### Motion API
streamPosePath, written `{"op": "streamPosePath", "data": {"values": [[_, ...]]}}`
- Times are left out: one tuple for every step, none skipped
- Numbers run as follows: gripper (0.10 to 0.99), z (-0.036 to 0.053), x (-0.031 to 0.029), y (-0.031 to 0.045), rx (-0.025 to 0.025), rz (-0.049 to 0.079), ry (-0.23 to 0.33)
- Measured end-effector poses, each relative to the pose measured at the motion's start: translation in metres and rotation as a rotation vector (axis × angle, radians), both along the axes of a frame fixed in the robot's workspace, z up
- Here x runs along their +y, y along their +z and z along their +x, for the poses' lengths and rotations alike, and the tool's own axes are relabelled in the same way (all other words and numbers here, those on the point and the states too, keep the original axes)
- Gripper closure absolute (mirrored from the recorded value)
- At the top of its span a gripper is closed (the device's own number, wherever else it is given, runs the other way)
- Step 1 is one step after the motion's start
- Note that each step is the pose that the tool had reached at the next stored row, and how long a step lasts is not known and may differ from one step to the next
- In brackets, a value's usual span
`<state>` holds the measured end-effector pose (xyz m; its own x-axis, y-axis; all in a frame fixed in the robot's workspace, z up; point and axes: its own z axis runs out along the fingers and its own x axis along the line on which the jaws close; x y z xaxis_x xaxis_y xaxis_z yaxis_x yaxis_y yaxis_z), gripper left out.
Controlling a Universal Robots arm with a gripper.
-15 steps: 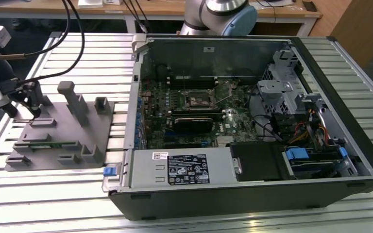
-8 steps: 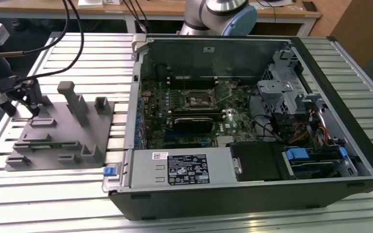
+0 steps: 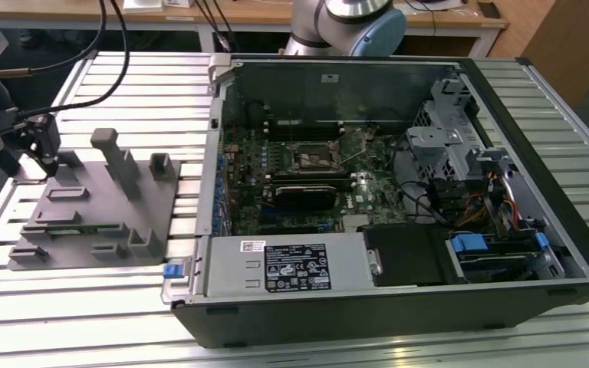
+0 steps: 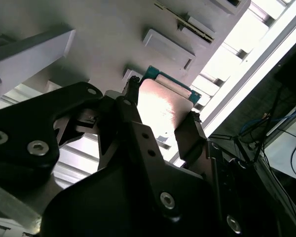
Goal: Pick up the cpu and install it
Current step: 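Pick up the cpu and move it towards the insertion slot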
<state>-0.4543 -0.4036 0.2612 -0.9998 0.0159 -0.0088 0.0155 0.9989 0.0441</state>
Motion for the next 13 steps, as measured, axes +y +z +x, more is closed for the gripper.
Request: {"op": "streamPosePath", "data": {"values": [[0.545, 0.0000, 0.0000, 0.0015, 0.0000, 0.000, 0.000], [0.545, 0.0000, 0.0001, 0.0030, 0.0001, 0.000, 0.000], [0.545, 0.0000, 0.0003, 0.0047, 0.0001, 0.000, 0.000], [0.545, 0.0000, 0.0006, 0.0064, -0.0001, 0.000, 0.000], [0.545, 0.0000, 0.0007, 0.0084, 0.0000, 0.000, 0.000], [0.545, 0.0000, 0.0007, 0.0102, 0.0000, 0.000, 0.000], [0.545, 0.0000, 0.0009, 0.0117, -0.0001, 0.000, 0.000], [0.545, 0.0000, 0.0010, 0.0133, 0.0000, 0.000, 0.000], [0.545, 0.0000, 0.0011, 0.0149, 0.0000, 0.000, 0.000], [0.545, 0.0000, 0.0012, 0.0162, 0.0000, 0.000, 0.000], [0.545, 0.0000, 0.0013, 0.0175, 0.0001, 0.000, 0.000], [0.545, 0.0000, 0.0015, 0.0188, 0.0001, 0.000, 0.000], [0.545, 0.0000, 0.0016, 0.0202, 0.0000, 0.000, 0.000]]}}
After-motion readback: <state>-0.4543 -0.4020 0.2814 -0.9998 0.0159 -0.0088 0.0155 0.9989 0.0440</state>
